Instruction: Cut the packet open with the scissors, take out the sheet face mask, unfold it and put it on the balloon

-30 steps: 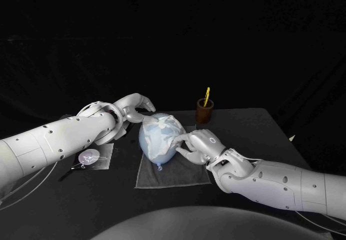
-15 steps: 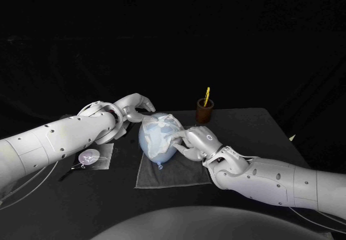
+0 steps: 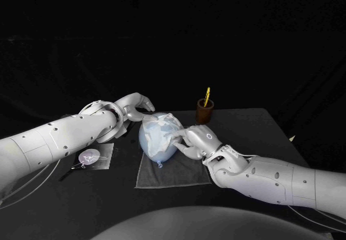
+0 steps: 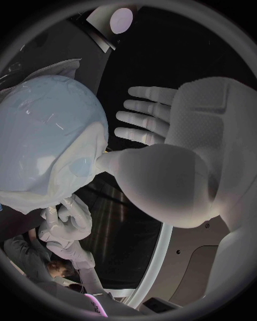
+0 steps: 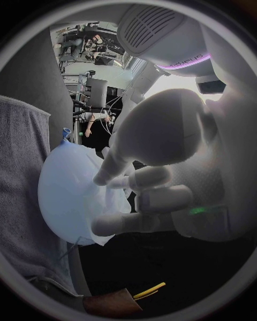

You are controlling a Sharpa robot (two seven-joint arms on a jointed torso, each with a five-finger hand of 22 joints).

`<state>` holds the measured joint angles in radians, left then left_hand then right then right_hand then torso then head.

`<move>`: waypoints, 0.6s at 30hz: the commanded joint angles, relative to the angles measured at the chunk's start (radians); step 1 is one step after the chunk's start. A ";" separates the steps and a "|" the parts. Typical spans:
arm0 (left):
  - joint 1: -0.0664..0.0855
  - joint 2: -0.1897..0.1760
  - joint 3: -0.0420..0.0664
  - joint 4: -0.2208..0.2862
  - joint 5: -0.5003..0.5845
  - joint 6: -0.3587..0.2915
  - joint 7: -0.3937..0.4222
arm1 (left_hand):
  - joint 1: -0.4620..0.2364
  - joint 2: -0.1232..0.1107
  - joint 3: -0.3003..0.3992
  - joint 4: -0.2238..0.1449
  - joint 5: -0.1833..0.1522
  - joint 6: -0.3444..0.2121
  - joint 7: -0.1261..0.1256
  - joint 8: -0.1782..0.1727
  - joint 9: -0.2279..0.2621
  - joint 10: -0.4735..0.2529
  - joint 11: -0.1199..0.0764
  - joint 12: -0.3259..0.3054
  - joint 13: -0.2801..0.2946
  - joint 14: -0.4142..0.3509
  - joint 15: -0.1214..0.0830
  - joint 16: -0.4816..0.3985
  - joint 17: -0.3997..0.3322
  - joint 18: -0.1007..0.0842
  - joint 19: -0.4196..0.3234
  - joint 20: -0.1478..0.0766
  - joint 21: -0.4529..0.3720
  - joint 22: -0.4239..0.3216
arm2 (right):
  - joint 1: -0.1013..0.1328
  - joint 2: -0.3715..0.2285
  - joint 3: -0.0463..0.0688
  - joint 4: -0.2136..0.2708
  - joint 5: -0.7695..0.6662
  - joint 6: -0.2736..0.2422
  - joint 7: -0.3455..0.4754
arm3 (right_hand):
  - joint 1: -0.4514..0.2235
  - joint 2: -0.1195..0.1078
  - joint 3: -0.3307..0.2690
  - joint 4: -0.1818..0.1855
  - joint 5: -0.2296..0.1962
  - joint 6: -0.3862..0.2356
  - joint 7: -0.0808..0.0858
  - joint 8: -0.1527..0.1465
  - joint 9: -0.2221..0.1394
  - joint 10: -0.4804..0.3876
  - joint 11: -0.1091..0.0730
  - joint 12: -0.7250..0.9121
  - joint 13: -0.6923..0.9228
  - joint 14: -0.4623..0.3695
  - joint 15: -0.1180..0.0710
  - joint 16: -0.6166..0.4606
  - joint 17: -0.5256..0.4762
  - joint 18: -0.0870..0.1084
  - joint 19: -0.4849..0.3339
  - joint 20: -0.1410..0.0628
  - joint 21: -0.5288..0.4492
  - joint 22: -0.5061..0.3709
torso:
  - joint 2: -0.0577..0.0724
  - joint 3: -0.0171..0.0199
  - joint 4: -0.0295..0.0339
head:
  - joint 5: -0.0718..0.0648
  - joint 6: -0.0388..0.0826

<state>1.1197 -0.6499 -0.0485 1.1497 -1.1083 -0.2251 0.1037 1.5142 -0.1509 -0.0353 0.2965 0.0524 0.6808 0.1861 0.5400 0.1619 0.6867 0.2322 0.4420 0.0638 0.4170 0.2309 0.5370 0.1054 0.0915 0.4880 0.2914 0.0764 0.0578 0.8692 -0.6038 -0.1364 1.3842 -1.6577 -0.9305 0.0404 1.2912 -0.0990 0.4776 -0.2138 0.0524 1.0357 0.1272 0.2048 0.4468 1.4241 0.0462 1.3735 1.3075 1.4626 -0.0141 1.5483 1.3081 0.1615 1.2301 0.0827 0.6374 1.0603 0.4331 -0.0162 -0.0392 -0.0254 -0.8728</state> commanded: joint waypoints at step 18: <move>0.000 0.023 -0.006 -0.060 0.014 0.040 0.014 | 0.005 0.016 0.009 -0.002 -0.004 0.014 0.066 -0.006 -0.002 0.015 0.000 -0.008 0.000 0.015 0.000 -0.008 -0.002 0.026 -0.001 -0.003 -0.006 -0.002 | 0.001 0.009 0.001 -0.004 -0.010 -0.006 0.019 | -0.015 0.062 0.012 0.024 -0.004 0.062 -0.030 0.070 0.028 0.079 -0.026 0.099 0.181 0.108 -0.027 0.023 0.263 -0.006 0.055 -0.027 0.104 0.060 | 0.000 0.0005 -0.0005 | 0.000 0.000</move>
<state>1.1204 -0.6297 -0.0528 1.0928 -1.0975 -0.2102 0.1111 1.5170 -0.1461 -0.0324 0.2937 0.0524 0.6878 0.1859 0.5377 0.1610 0.6939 0.2322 0.4407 0.0639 0.4257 0.2323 0.5332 0.1044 0.1029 0.4880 0.2914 0.0764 0.0568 0.8691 -0.5969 -0.1365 1.3810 -1.6591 -0.9369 0.0493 1.2790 -0.0314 0.4926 -0.1900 0.0523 1.0986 0.1014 0.2710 0.4744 1.4667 0.0251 1.4763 1.3081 1.4649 -0.0342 1.5673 1.3075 0.1459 1.2791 0.0556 0.7453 1.1206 0.4336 -0.0151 -0.0396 -0.0243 -0.8728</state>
